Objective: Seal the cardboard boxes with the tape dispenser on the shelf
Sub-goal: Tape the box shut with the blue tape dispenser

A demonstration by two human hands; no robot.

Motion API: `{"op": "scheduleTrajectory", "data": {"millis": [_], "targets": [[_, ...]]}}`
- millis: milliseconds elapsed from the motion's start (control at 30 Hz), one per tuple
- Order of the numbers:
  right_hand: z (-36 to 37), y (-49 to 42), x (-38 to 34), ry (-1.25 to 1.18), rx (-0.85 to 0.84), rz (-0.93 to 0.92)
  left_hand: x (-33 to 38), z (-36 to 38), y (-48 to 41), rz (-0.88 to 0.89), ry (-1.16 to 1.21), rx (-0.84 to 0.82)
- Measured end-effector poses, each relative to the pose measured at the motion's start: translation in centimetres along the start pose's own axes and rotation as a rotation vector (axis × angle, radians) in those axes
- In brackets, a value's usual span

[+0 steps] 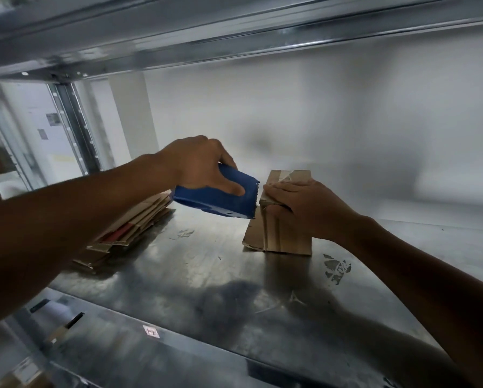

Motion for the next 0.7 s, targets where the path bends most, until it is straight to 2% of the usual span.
{"op": "scheduleTrajectory", "data": {"millis": [167,367,467,533,567,700], "targets": [[-0.2,-0.1,-0.2,0.063,0.016,0.023,2.1,-0.9,-0.5,-0.002,-0.228,0.094],[-0.2,-0.2,-0.2,0.109,0.022,0.053,3.0,-0.5,-0.1,-0.066,-0.288,0.15],[-0.1,0.6,-1.0,0.176,0.038,-0.006,2.5,1.7,0.4,-0.086,-0.488,0.115],[-0.1,1.1,-1.5,0.167,0.049,-0.041,0.5,4.1,1.4,-0.146,-0.449,0.049],[-0.1,1.2,-1.6,0.151,0.054,-0.051,-0.7,4.7,1.9,-0.187,-0.379,0.073],[-1.5,1.3,-1.3,0.063,0.061,-0.012,-2.0,4.3,1.6,-0.226,-0.225,0.317]]}}
Point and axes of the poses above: each hand's wrist, its own y-axis away from the middle knuckle, its own z-axis out of the palm, x = y × z, the point moved 8 cm from there along -y, towards the middle knuckle, and after that the axes turned 1 degree about -z, right-handed, at the moved point
